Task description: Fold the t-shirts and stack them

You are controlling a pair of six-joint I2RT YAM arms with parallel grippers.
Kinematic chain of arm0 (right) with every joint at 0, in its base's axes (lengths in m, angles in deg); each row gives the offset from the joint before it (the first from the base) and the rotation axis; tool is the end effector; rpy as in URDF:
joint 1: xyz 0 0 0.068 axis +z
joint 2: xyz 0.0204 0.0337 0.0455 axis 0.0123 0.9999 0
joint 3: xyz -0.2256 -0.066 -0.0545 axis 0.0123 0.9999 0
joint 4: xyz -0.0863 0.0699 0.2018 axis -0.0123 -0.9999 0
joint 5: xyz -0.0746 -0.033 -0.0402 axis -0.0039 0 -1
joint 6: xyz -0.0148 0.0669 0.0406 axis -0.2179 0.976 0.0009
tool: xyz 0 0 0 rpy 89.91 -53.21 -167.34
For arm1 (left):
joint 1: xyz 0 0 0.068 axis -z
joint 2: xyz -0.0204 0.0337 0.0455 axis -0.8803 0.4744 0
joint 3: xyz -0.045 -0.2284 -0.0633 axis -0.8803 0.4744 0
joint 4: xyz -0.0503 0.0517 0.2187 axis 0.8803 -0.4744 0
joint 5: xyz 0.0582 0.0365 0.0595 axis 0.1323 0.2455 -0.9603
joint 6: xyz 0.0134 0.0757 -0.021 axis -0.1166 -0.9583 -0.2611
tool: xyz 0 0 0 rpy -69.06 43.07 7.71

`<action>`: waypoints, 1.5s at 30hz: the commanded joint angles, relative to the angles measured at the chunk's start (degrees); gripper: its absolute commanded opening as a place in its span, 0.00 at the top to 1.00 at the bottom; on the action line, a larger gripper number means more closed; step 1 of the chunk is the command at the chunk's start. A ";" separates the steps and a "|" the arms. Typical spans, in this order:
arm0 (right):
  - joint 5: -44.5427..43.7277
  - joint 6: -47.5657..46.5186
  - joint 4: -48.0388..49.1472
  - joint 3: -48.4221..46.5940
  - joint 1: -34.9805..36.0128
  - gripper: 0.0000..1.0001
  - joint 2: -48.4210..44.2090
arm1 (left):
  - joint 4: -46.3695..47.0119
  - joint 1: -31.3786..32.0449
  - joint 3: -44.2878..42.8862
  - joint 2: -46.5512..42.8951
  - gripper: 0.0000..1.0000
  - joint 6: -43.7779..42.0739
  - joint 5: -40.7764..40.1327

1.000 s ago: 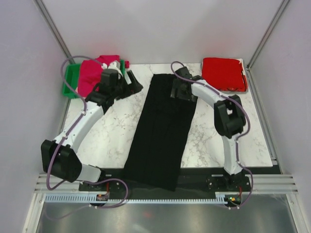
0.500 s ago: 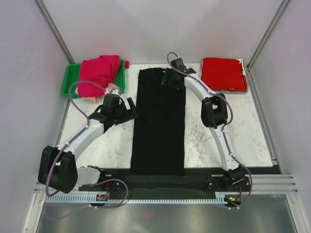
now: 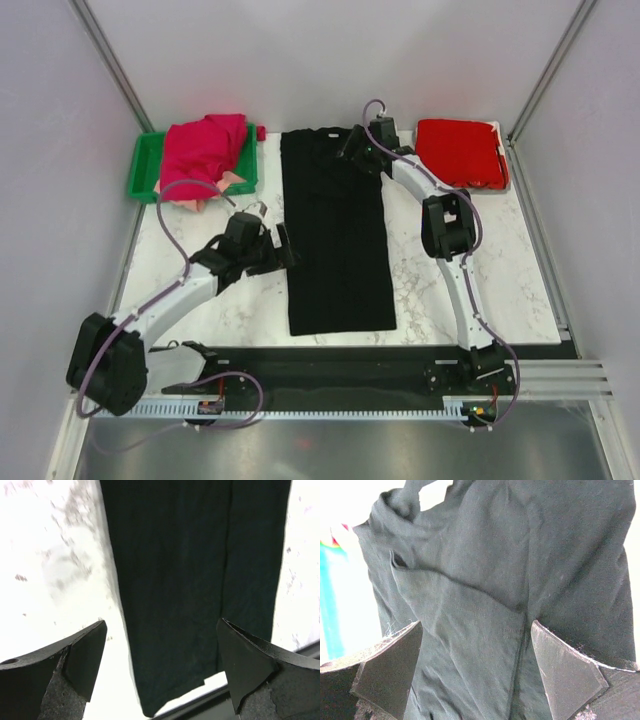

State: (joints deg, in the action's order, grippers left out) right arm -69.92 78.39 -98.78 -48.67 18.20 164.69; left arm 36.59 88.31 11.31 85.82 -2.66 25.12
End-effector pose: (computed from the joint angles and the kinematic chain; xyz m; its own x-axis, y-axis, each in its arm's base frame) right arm 0.5300 0.1756 0.1336 -0.6691 0.4774 -0.5695 0.0686 0.8028 0.5923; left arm 0.2271 -0.1199 0.1825 -0.7979 -0.2629 -0.5424 0.0283 0.8826 -0.4694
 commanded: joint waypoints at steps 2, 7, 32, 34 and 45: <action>1.30 -4.64 -2.47 6.86 1.05 0.02 -12.33 | -2.84 4.72 6.03 -8.91 0.03 5.80 -3.45; -1.86 -8.51 -3.79 23.88 1.14 0.02 -30.27 | -3.98 11.24 13.25 -14.47 0.05 14.76 -4.25; -15.67 15.12 -8.19 111.19 26.27 0.35 -91.47 | -5.22 24.17 26.18 -20.01 0.29 31.03 -9.43; -15.49 16.00 -8.01 111.63 26.97 0.37 -91.74 | -4.86 24.17 26.44 -19.84 0.31 31.30 -9.70; -19.00 22.41 -13.28 111.28 33.65 0.50 -94.37 | -4.07 24.26 26.09 -17.64 0.47 31.73 -10.93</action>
State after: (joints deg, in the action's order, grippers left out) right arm -87.36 97.34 -106.15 61.03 50.18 70.73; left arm 35.37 112.24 35.79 67.24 27.74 17.50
